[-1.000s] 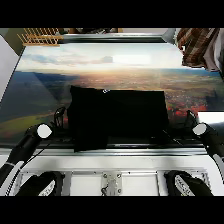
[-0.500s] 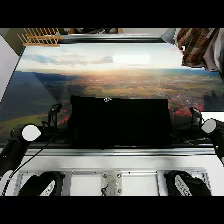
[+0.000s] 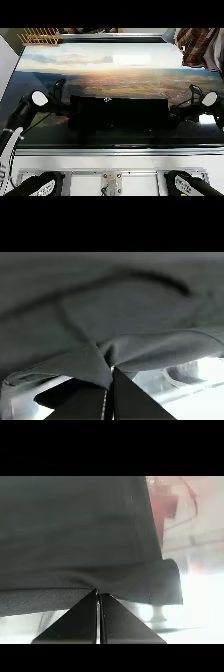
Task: Fold the clothes and pants, and hang the long-sleeved shirts on hangers.
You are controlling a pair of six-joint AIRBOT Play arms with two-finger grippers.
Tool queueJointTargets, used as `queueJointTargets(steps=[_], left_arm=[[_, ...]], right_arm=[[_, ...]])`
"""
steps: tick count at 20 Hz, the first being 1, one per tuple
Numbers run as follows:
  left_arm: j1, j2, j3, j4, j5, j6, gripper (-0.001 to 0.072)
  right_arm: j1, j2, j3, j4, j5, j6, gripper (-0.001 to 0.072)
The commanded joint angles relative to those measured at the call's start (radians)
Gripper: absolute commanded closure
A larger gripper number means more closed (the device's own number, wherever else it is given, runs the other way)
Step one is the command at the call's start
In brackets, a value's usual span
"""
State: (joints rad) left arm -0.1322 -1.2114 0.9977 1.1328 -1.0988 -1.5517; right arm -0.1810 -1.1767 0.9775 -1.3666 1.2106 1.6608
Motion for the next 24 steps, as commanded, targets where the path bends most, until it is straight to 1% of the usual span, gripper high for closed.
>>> queueJointTargets(steps=[1,5,9,11,12,13,14,15,16,18,19,20,21,22,24], left_arm=[[0.01,-0.162,0.148,0.0,0.016,0.019,0.0701],[0.01,-0.327,0.291,-0.001,0.018,0.02,0.0701],[0.01,-0.453,0.403,-0.002,0.005,0.019,0.0701],[0.01,-0.489,0.44,-0.002,0.003,0.019,0.07],[0.01,-0.498,0.452,-0.001,0.004,0.019,0.0636],[0.01,-0.499,0.464,-0.001,0.009,0.019,0.0342],[0.012,-0.496,0.479,-0.001,0.011,0.019,0.0192],[0.016,-0.494,0.501,-0.002,0.005,0.019,0.0195],[0.024,-0.491,0.531,-0.001,-0.014,0.019,0.0195],[0.038,-0.479,0.585,-0.002,-0.063,0.019,0.0196],[0.037,-0.461,0.594,-0.001,-0.085,0.019,0.0226],[0.037,-0.444,0.594,-0.002,-0.098,0.019,0.0379],[0.027,-0.426,0.594,-0.002,-0.108,0.019,0.056],[0.014,-0.414,0.594,-0.002,-0.11,0.019,0.0696],[-0.027,-0.399,0.594,-0.002,-0.109,0.019,0.07]], right_arm=[[0.021,-0.129,0.124,0.0,-0.042,0.0,0.0704],[0.066,-0.241,0.182,0.001,-0.125,0.001,0.0704],[0.085,-0.284,0.183,0.009,-0.252,0.047,0.0702],[0.083,-0.291,0.183,0.055,-0.313,0.045,0.0693],[0.083,-0.29,0.183,0.08,-0.339,0.045,0.0688],[0.083,-0.29,0.183,0.118,-0.368,0.03,0.0567],[0.081,-0.286,0.183,0.165,-0.393,-0.006,0.0235],[0.074,-0.282,0.187,0.213,-0.405,-0.049,0.0045],[0.06,-0.28,0.203,0.253,-0.389,-0.093,0.0056],[-0.002,-0.28,0.233,0.28,-0.315,-0.16,0.0056],[-0.051,-0.28,0.234,0.284,-0.269,-0.198,0.0056],[-0.106,-0.288,0.234,0.284,-0.213,-0.239,0.0056],[-0.159,-0.301,0.233,0.283,-0.157,-0.286,0.0056],[-0.211,-0.321,0.233,0.283,-0.095,-0.343,0.0056],[-0.302,-0.381,0.233,0.291,-0.002,-0.413,0.0055]])
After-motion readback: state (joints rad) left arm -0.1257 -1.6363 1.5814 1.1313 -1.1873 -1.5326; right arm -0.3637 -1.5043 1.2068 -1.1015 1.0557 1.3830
